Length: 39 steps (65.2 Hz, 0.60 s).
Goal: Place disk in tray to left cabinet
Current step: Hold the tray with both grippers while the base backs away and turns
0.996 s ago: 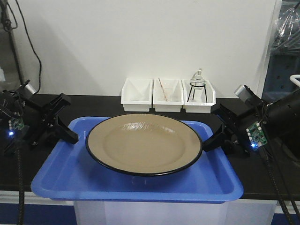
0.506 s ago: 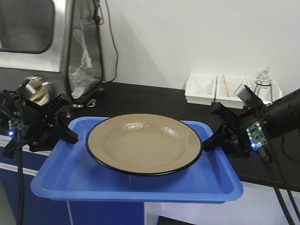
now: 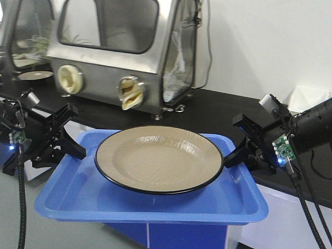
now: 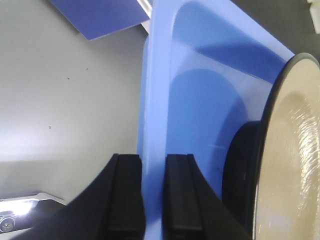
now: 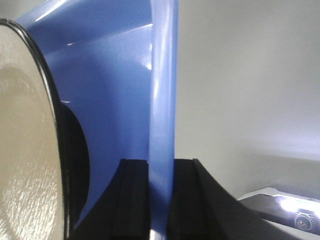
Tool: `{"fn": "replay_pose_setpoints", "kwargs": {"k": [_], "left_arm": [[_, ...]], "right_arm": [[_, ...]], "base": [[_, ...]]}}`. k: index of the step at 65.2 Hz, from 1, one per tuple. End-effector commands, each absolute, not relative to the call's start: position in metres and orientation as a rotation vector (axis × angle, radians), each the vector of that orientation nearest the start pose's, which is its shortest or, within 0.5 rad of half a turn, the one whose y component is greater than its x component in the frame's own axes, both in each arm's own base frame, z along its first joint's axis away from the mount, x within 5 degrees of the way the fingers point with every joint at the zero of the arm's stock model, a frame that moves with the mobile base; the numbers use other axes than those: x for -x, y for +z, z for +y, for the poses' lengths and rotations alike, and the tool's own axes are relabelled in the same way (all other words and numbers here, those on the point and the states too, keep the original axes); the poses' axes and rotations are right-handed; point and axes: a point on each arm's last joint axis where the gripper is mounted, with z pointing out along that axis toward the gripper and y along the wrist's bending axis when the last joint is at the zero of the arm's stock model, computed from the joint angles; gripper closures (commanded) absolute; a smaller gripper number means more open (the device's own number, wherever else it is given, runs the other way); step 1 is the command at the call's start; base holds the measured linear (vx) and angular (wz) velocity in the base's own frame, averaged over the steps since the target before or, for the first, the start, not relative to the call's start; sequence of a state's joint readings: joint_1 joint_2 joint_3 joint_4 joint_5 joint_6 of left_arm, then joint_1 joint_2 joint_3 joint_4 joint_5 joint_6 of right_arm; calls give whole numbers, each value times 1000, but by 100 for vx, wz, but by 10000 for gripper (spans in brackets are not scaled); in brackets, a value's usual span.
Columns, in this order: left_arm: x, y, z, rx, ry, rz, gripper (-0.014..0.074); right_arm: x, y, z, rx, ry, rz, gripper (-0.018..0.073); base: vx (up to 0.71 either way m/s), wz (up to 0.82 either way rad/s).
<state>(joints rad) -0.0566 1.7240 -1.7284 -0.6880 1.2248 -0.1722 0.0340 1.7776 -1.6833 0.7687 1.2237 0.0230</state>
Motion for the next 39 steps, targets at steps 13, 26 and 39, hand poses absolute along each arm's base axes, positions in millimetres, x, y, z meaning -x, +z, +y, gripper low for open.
{"fn": "replay_pose_setpoints", "kwargs": {"k": [13, 26, 39], "left_arm": [[-341, 422, -97, 230, -1308, 2453, 600], [-341, 422, -97, 230, -1308, 2453, 600], [-341, 422, -97, 230, -1308, 2453, 600]], "right_arm": [[-359, 396, 94, -128, 1365, 2440, 565], [-359, 396, 94, -128, 1365, 2440, 565], [-359, 396, 94, -128, 1365, 2440, 565]], "base": [[0, 38], [7, 47], [14, 62]]}}
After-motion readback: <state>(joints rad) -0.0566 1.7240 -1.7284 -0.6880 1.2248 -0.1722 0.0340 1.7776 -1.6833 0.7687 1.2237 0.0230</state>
